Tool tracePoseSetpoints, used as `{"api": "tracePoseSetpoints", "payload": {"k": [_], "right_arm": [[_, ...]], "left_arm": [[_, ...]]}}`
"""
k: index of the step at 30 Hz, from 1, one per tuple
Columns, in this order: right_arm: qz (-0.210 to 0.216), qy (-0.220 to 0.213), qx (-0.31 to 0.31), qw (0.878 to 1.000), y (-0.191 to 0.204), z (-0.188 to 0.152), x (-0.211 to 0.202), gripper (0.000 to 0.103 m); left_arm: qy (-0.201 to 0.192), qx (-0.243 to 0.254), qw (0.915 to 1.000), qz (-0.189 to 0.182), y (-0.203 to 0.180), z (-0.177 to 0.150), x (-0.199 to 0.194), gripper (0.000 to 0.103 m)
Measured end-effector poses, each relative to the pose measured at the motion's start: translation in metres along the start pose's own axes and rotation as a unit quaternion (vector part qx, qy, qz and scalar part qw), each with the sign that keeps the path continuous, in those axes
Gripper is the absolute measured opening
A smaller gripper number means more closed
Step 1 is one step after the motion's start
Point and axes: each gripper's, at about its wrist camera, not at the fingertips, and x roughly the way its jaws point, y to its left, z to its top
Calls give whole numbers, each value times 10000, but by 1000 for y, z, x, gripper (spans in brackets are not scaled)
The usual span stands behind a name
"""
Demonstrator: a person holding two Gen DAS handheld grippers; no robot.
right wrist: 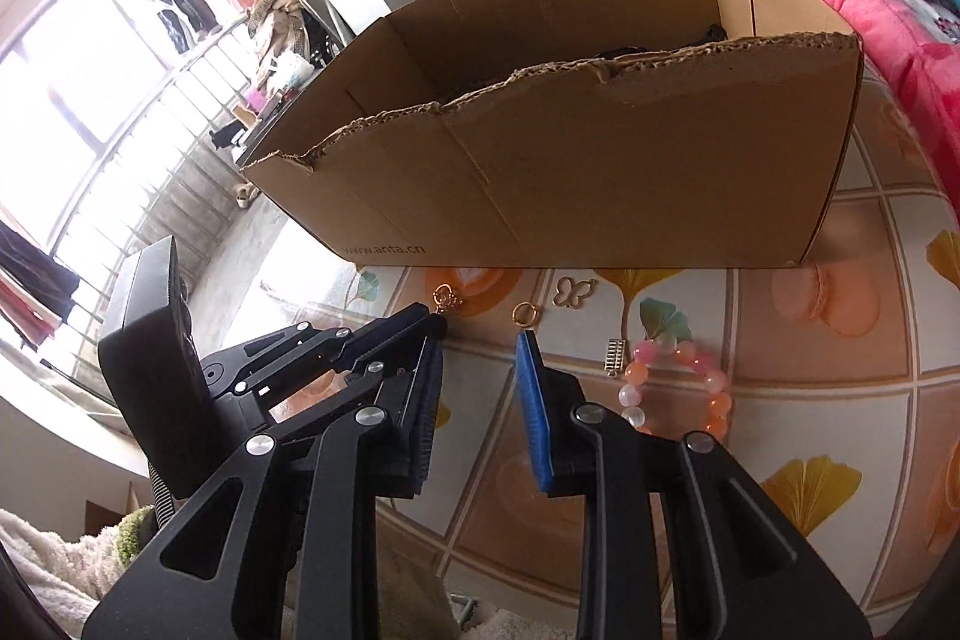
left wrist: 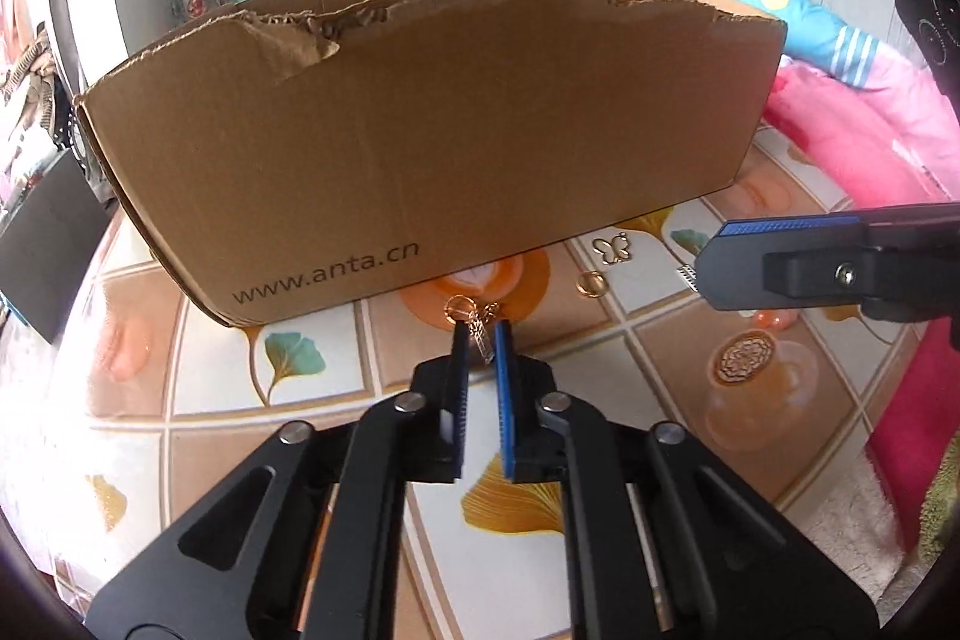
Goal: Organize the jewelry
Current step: 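Grasp the gold keyring charm beside the box with the left tool, then lift the keyring charm in the left tool and carry it over the box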
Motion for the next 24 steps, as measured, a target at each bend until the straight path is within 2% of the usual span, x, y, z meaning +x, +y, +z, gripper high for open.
{"api": "tracePoseSetpoints", "payload": {"k": [5, 11, 14, 18, 24], "right_arm": [[57, -56, 62, 9999, -6, 1, -1, 26], [65, -119, 94, 9999, -12, -5, -5, 26], [109, -91, 16, 9999, -7, -6, -5, 26], [108, -31, -334, 9994, 11, -3, 8, 39], [-317, -37, -1083, 9936, 45, 7, 42, 39]], "left_arm": [[-21, -134, 9999, -74, 9, -1, -5, 0], [-215, -283, 9991, -234, 23, -7, -36, 0], [-200, -370, 9990, -147, 29, -12, -45, 0], [-113, -467, 9988, 103, 39, -22, -46, 0], [-123, -733, 9971, 137, 51, -31, -45, 0]]}}
